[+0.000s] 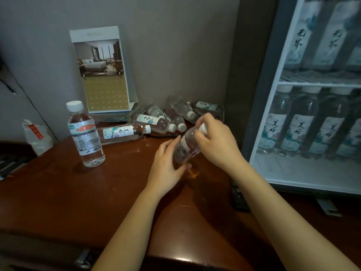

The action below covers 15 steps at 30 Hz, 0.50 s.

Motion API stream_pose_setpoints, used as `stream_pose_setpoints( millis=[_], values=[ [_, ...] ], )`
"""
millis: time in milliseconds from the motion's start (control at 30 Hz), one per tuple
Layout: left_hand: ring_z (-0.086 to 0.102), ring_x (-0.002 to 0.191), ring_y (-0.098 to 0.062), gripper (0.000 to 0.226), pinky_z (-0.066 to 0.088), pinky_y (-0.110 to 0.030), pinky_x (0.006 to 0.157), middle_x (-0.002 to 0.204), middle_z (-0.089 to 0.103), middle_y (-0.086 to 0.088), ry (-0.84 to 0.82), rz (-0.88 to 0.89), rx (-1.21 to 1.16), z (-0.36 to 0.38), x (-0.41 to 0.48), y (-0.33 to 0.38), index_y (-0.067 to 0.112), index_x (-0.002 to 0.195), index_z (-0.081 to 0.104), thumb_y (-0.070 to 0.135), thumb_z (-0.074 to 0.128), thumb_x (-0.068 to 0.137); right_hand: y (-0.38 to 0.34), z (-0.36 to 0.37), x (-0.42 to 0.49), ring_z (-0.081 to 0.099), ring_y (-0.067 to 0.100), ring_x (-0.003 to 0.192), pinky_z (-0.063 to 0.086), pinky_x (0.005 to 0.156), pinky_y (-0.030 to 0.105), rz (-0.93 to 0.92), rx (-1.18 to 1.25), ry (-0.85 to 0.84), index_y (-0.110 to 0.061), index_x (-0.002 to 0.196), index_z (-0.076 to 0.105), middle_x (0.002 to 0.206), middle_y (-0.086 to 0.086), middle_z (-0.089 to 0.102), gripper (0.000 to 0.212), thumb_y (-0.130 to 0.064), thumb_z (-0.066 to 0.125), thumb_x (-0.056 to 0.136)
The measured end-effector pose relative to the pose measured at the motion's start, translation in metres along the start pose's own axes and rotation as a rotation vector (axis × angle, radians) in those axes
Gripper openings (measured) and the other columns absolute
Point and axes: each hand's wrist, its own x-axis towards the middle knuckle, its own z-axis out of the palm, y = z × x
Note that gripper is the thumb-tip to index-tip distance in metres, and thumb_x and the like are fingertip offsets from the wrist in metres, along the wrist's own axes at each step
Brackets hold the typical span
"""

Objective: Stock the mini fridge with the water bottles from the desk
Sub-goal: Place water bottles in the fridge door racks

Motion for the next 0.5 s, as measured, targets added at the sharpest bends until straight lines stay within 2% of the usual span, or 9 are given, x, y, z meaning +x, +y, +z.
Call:
stream_pose_setpoints(
  millis=[100,200,300,400,500],
  values=[
    [0.051,0.118,-0.01,0.074,0.043,-0.034,0.1,0.122,0.055,0.01,-0.098,-0.073,-0.217,-0.002,-0.003,0.006,0.028,0.127,0.05,0.035,0.084,0.061,-0.008,-0.008,-0.001,0.06,0.024,0.09,0.051,0.076,0.05,-0.079,0.104,0.004,-0.019,0.109,0.049,0.098,0.005,0.061,0.022,-0.025,0.048,0.088],
    [0.062,0.101,-0.001,0.064,0.049,-0.029,0.09,0.108,0.067,0.014,-0.243,-0.161,-0.38,-0.002,-0.007,0.013,0.031,0.117,0.054,0.028,0.086,0.06,-0.011,-0.006,0.0,0.057,0.02,0.1,0.051,0.084,0.043,-0.101,0.129,0.026,-0.017,0.118,0.05,0.108,0.003,0.059,0.03,-0.029,0.053,0.09],
    [0.062,0.104,-0.002,0.063,0.049,-0.032,0.093,0.111,0.067,0.011,-0.247,-0.191,-0.468,-0.002,-0.007,0.014,0.029,0.12,0.053,0.025,0.083,0.065,-0.007,0.002,0.003,0.053,0.02,0.107,0.047,0.092,0.039,0.003,0.126,0.026,-0.016,0.124,0.051,0.115,0.005,0.053,0.04,-0.039,0.052,0.091],
    [0.059,0.113,-0.01,0.074,0.046,-0.038,0.097,0.12,0.064,0.004,-0.241,-0.216,-0.566,-0.003,-0.008,0.014,0.026,0.129,0.045,0.033,0.081,0.065,0.0,0.013,-0.005,0.054,0.017,0.11,0.048,0.096,0.04,0.108,0.27,-0.087,-0.018,0.132,0.046,0.121,0.004,0.054,0.047,-0.039,0.053,0.091],
    [0.061,0.111,-0.012,0.06,0.051,-0.034,0.092,0.119,0.063,0.0,-0.273,-0.245,-0.593,-0.006,-0.011,0.013,0.024,0.131,0.04,0.024,0.073,0.08,0.009,0.025,-0.023,0.053,0.013,0.116,0.045,0.1,0.035,0.141,0.341,-0.187,-0.02,0.135,0.04,0.129,-0.001,0.054,0.053,-0.032,0.06,0.088]
  ],
)
